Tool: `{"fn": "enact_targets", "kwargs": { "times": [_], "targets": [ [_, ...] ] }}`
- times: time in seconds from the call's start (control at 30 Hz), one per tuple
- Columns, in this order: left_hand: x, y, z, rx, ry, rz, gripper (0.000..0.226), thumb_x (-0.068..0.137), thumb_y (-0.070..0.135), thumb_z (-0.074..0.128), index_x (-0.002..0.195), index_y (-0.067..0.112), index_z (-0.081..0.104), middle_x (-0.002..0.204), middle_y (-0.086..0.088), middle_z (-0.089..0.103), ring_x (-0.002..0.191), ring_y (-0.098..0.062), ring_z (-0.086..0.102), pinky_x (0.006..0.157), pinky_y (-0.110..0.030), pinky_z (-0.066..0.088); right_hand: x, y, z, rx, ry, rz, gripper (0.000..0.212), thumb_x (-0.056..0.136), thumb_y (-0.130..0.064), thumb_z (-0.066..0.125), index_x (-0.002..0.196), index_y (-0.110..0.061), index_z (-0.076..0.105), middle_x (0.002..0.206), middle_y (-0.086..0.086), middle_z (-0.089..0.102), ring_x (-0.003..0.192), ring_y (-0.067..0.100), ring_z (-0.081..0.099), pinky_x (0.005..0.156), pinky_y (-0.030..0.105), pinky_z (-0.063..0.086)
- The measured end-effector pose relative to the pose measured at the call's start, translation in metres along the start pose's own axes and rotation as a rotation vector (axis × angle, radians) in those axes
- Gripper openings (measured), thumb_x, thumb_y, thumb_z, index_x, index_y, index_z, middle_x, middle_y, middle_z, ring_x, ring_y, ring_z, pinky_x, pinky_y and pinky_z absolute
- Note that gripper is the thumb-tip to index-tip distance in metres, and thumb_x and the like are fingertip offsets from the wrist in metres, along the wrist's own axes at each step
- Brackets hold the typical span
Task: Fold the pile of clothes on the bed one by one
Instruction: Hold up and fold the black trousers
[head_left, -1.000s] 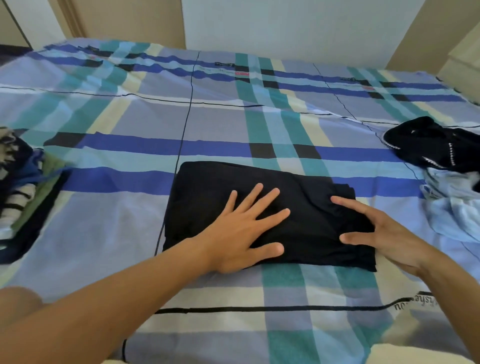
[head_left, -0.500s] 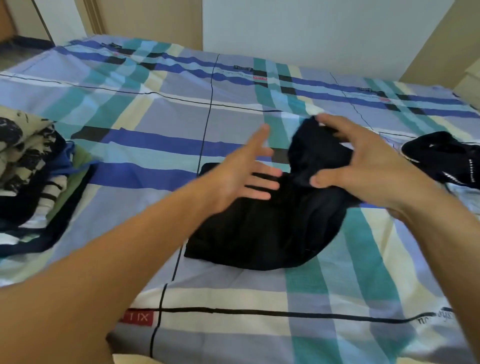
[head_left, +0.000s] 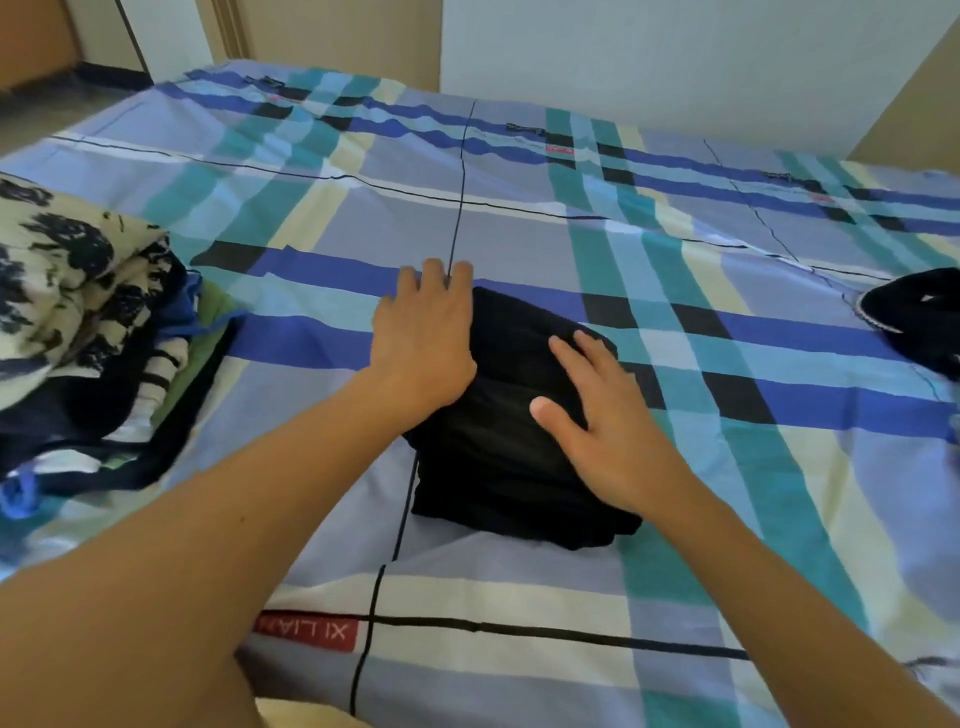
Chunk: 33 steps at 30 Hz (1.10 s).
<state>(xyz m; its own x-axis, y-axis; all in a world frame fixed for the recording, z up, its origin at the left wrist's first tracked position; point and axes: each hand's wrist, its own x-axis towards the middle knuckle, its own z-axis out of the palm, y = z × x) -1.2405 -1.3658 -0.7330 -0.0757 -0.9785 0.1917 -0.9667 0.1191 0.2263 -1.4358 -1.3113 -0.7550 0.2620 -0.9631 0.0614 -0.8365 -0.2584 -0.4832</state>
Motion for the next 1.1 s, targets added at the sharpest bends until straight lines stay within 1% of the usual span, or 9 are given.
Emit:
{"fn": "enact_targets", "kwargs": {
  "times": [0.1,0.23,0.37,0.5,0.57,0.67,0.77,0.87,1.1],
  "targets": [
    [0.003,0.013,0.012,-0.192,-0.011,0.548,0.051,0.094,0.012,0.049,0.144,0.02,0.046,0.149,-0.004,0.045,0.143,-0.026,0.032,0.115,-0.044,0.032,-0.006,0.01,0.03,-0.218,-0.136,0.012,0.088,0.086,-0.075,0.008,0.16,-0.028,0.008,0.168,0.003,-0.004,0.154,0.019,-0.011,0.123,0.051,-0.005],
    [0.006,0.011,0.047,0.067,-0.348,0.471,0.052,0.105,0.05,0.021,0.155,0.035,0.029,0.164,0.007,0.022,0.153,-0.019,0.008,0.124,-0.049,-0.001,-0.016,0.01,0.029,-0.183,-0.146,0.049,0.093,0.083,-0.082,0.008,0.16,-0.03,0.005,0.168,-0.001,-0.009,0.153,0.016,-0.016,0.123,0.049,-0.007],
    [0.018,0.015,0.051,0.096,-0.317,0.41,0.054,0.102,0.056,0.027,0.15,0.035,0.035,0.158,0.002,0.033,0.145,-0.023,0.031,0.121,-0.053,0.013,-0.045,0.005,0.013,-0.149,-0.216,0.045,0.079,0.091,-0.069,0.021,0.159,-0.032,0.008,0.167,-0.004,-0.008,0.153,0.014,-0.012,0.125,0.046,0.009],
    [0.032,0.03,0.049,0.109,-0.22,0.411,0.047,0.098,0.059,0.039,0.131,0.027,0.051,0.139,-0.003,0.047,0.13,-0.026,0.046,0.119,-0.056,0.015,-0.067,0.011,-0.016,-0.021,-0.251,0.054,0.068,0.095,-0.052,0.053,0.153,-0.035,0.022,0.161,-0.014,0.007,0.148,0.012,0.018,0.116,0.032,0.031],
    [0.045,0.041,0.049,-0.004,-0.206,0.521,0.047,0.096,0.059,0.046,0.13,0.027,0.051,0.14,-0.002,0.045,0.127,-0.026,0.047,0.118,-0.052,0.022,-0.072,0.017,-0.023,0.059,-0.15,0.114,0.06,0.092,-0.051,0.059,0.144,-0.034,0.034,0.146,-0.012,0.025,0.13,0.011,0.041,0.1,0.026,0.041],
    [0.06,0.058,0.054,-0.206,-0.402,0.632,0.041,0.094,0.055,0.055,0.124,0.027,0.053,0.131,0.002,0.05,0.113,-0.021,0.054,0.101,-0.042,0.042,-0.074,0.023,-0.025,0.168,-0.068,0.288,0.04,0.09,-0.052,0.061,0.12,-0.03,0.046,0.118,-0.005,0.046,0.095,0.014,0.058,0.082,0.03,0.048],
    [0.065,0.073,0.067,-0.101,-0.401,0.71,0.022,0.097,0.045,0.056,0.102,0.023,0.057,0.105,0.001,0.055,0.094,-0.022,0.055,0.086,-0.045,0.048,-0.076,0.031,-0.017,0.228,-0.07,0.332,0.025,0.089,-0.047,0.065,0.097,-0.026,0.052,0.085,-0.001,0.061,0.072,0.015,0.057,0.071,0.034,0.049],
    [0.068,0.082,0.069,-0.094,-0.363,0.682,0.022,0.1,0.038,0.053,0.092,0.019,0.062,0.095,0.001,0.06,0.088,-0.022,0.055,0.082,-0.046,0.048,-0.078,0.036,-0.013,0.243,-0.028,0.288,0.025,0.092,-0.04,0.065,0.076,-0.023,0.055,0.059,0.0,0.056,0.05,0.007,0.045,0.054,0.026,0.041],
    [0.081,0.091,0.065,-0.119,-0.296,0.586,0.03,0.101,0.03,0.052,0.073,0.02,0.057,0.069,0.009,0.052,0.075,-0.023,0.053,0.078,-0.043,0.05,-0.081,0.041,-0.014,0.183,-0.036,0.164,0.036,0.094,-0.03,0.063,0.064,-0.019,0.046,0.049,-0.002,0.041,0.046,0.012,0.037,0.049,0.022,0.032]
  ]
}}
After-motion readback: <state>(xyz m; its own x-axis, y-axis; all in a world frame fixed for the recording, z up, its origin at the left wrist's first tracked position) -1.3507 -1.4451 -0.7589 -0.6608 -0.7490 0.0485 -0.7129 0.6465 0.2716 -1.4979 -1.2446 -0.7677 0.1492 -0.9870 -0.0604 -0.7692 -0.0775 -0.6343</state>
